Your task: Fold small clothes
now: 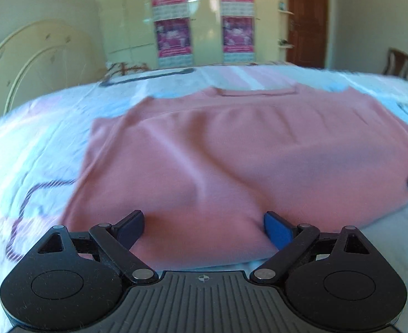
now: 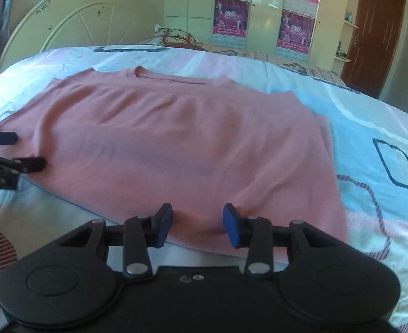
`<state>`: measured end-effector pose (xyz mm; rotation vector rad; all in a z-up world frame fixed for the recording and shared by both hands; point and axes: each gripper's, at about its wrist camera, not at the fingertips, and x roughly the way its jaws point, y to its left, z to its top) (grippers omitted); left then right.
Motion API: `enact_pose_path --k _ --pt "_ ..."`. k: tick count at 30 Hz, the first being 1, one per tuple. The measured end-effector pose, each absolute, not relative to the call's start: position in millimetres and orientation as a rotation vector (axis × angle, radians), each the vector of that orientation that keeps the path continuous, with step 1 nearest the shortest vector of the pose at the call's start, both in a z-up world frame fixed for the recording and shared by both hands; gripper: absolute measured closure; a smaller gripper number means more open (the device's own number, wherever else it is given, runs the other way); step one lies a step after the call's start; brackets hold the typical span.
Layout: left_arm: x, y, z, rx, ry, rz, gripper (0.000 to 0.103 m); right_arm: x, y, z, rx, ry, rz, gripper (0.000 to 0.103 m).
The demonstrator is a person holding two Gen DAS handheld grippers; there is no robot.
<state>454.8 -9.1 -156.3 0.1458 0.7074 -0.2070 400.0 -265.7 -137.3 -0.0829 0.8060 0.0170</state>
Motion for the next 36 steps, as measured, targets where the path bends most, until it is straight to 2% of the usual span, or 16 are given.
enact_pose_path --k 6,11,17,19,20,23,36 --pt "454.4 21.8 -159.0 0.137 0.711 -0.147 0.011 379.2 -339.5 -141.9 0.07 0.83 -0.098 0.065" --pt "452.8 14.3 -159.5 0.164 0.722 -0.13 0.011 381.3 -330.9 -134.1 0.02 0.812 -0.163 0.064" --pt "447.1 18.4 -154.4 0.136 0.71 -0.113 0.011 380.2 -335.7 -135.9 -0.002 0.856 -0.174 0.069" --pt "444.7 14.6 -152.9 0.138 0.684 -0.12 0.011 378.1 -329.3 -125.9 0.005 0.785 -0.163 0.061" --pt "446.3 10.6 -154.8 0.164 0.688 -0.109 0.011 379.6 -326.6 -125.0 0.003 0.772 -0.163 0.061" --pt "453.3 9.3 -161.8 0.174 0.721 -0.096 0.011 392.8 -326.8 -142.9 -0.021 0.883 -0.183 0.064" --pt "449.0 21.4 -164.3 0.151 0.729 -0.099 0.011 388.0 -331.0 -142.9 -0.033 0.887 -0.166 0.064"
